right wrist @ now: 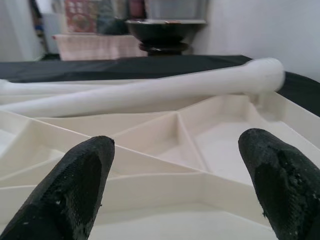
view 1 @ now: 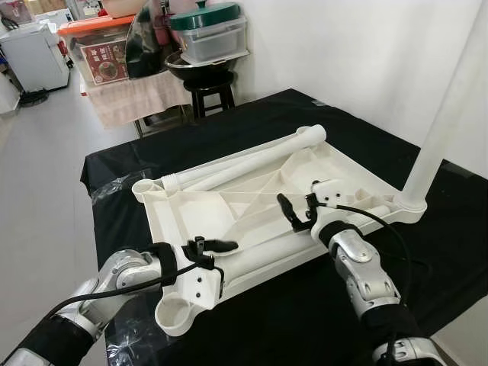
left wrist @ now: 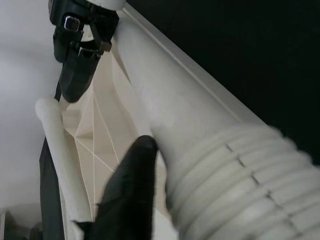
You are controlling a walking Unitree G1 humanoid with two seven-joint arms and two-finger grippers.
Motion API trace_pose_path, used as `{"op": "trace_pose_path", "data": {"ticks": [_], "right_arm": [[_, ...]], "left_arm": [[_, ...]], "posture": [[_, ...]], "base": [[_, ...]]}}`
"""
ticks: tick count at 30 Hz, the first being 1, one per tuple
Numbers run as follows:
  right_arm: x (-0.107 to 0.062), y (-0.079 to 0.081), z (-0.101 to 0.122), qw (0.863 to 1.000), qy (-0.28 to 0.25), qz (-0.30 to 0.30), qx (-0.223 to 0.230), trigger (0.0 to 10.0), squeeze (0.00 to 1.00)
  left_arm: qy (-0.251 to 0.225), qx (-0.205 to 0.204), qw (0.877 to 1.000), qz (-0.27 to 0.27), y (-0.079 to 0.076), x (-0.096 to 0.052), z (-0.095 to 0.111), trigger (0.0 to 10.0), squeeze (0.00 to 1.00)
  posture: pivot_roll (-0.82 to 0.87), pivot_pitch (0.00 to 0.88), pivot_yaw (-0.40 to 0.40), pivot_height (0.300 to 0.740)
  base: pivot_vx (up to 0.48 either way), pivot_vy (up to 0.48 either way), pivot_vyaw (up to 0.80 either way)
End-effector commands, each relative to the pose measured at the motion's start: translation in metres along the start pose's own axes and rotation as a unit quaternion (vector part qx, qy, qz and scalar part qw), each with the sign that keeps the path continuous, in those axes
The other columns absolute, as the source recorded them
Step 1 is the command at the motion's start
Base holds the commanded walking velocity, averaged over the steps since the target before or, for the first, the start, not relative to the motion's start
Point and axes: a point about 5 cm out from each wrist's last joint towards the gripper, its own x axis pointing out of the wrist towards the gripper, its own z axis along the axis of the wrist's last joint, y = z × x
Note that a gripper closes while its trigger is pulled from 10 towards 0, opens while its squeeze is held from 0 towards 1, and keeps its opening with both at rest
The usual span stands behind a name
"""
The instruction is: Building children table
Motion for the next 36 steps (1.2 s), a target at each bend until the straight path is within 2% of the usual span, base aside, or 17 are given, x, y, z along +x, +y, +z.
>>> {"op": "trace_pose_path", "data": {"ticks": [1,8,10,11,12,15,16,17,20,22,29,30,31,33,34,35,36], "right_arm": [[0.002,-0.001,-0.002,1.000,0.011,-0.012,-0.002,10.0,0.00],[0.002,-0.009,0.000,0.999,0.002,-0.044,0.011,10.0,0.00],[0.002,-0.011,0.007,0.997,-0.022,-0.049,0.050,10.0,0.00],[0.002,-0.011,0.007,0.997,-0.022,-0.049,0.050,10.0,0.00],[0.002,-0.011,0.018,0.991,-0.061,-0.035,0.110,10.0,0.00],[0.002,-0.011,0.021,0.990,-0.070,-0.031,0.122,10.0,0.00],[0.001,-0.011,0.027,0.984,-0.088,-0.020,0.155,10.0,0.00],[0.001,-0.011,0.027,0.984,-0.088,-0.020,0.155,10.0,0.00],[-0.004,-0.013,0.048,0.963,-0.144,0.025,0.226,10.0,0.00],[-0.007,-0.014,0.054,0.956,-0.160,0.042,0.242,10.0,0.00],[-0.010,-0.017,0.061,0.945,-0.180,0.055,0.267,10.0,0.00],[-0.013,-0.017,0.065,0.932,-0.193,0.071,0.299,10.0,0.00],[-0.013,-0.017,0.065,0.932,-0.193,0.071,0.299,10.0,0.00],[-0.022,-0.010,0.072,0.896,-0.211,0.138,0.365,10.0,0.00],[-0.022,-0.010,0.072,0.896,-0.211,0.138,0.365,10.0,0.00],[-0.028,-0.004,0.074,0.872,-0.214,0.176,0.403,10.0,0.00],[-0.028,-0.004,0.074,0.872,-0.214,0.176,0.403,10.0,0.00]], "left_arm": [[-0.005,0.009,1.000,-0.012,-0.001,-0.001,0.003,0.0,0.00],[0.003,0.006,1.000,0.010,0.004,0.001,0.001,0.0,0.00],[0.004,-0.010,0.999,0.044,0.012,0.002,0.001,0.0,0.00],[0.004,-0.010,0.999,0.044,0.012,0.002,0.001,0.0,0.00],[0.008,-0.043,0.994,0.097,0.024,0.000,0.000,0.0,0.00],[0.009,-0.050,0.993,0.109,0.027,0.000,-0.001,0.0,0.00],[0.011,-0.073,0.987,0.140,0.035,-0.003,-0.004,0.0,0.00],[0.011,-0.073,0.987,0.140,0.035,-0.003,-0.004,0.0,0.00],[0.016,-0.133,0.964,0.231,0.061,-0.023,-0.012,0.0,0.00],[0.008,-0.157,0.954,0.257,0.073,-0.035,-0.011,0.0,0.00],[-0.003,-0.169,0.950,0.262,0.081,-0.045,-0.008,0.0,0.00],[-0.012,-0.179,0.946,0.270,0.086,-0.052,-0.004,0.0,0.00],[-0.012,-0.179,0.946,0.270,0.086,-0.052,-0.004,0.0,0.00],[-0.054,-0.225,0.927,0.296,0.096,-0.063,0.004,0.0,0.00],[-0.054,-0.225,0.927,0.296,0.096,-0.063,0.004,0.0,0.00],[-0.093,-0.264,0.910,0.307,0.099,-0.066,0.009,0.0,0.00],[-0.093,-0.264,0.910,0.307,0.099,-0.066,0.009,0.0,0.00]], "posture": [[-0.13,0.000,0.083,0.740],[-0.13,0.000,0.083,0.740],[-0.12,0.000,0.081,0.740],[-0.12,0.000,0.081,0.740],[-0.12,0.000,0.082,0.740],[-0.12,0.000,0.082,0.740],[-0.12,0.000,0.079,0.740],[-0.12,0.000,0.079,0.740],[-0.12,0.000,0.074,0.740],[-0.11,0.000,0.072,0.740],[-0.11,0.000,0.069,0.740],[-0.10,0.000,0.067,0.740],[-0.10,0.000,0.067,0.740],[-0.10,0.000,0.067,0.740],[-0.10,0.000,0.067,0.740],[-0.10,0.000,0.066,0.740],[-0.10,0.000,0.066,0.740]], "base": [[0.000,0.000,0.00],[0.000,0.000,0.00],[0.000,0.000,0.00],[0.000,0.000,0.00],[0.000,0.000,0.00],[0.000,0.000,0.00],[0.000,0.000,0.00],[0.000,0.000,0.00],[0.000,0.000,0.00],[0.000,0.000,0.00],[0.000,0.000,0.00],[0.000,0.000,0.00],[0.000,0.000,0.00],[0.000,0.000,0.00],[0.000,0.000,0.00],[0.000,0.000,0.00],[0.000,0.000,0.00]]}}
